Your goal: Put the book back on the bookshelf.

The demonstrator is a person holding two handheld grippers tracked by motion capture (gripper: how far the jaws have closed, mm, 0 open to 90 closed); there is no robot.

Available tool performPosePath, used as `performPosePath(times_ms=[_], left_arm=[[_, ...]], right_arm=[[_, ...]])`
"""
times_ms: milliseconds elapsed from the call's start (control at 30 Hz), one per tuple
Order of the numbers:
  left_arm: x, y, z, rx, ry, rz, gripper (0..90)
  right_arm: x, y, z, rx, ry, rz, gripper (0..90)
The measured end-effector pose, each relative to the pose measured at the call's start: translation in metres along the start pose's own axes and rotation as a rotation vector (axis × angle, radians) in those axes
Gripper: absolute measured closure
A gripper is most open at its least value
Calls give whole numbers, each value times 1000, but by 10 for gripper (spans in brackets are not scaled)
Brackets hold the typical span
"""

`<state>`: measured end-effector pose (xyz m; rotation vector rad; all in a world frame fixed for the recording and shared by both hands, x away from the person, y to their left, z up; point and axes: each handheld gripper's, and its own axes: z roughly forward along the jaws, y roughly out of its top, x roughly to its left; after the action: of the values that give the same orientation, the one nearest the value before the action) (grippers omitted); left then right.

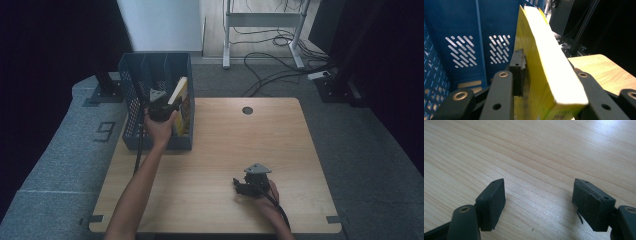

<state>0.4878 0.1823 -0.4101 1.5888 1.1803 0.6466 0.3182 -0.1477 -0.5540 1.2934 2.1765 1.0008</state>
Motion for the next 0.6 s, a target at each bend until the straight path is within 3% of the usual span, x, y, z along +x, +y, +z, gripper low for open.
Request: performPosePath(times_ms=[433, 600], left_arm=[[3, -16, 15, 62, 42, 21, 660], [6, -14, 17, 54, 80, 72, 744]], right_arm=[[0, 0, 0, -1, -1, 2, 261], [0, 0, 0, -2, -1, 2, 261]])
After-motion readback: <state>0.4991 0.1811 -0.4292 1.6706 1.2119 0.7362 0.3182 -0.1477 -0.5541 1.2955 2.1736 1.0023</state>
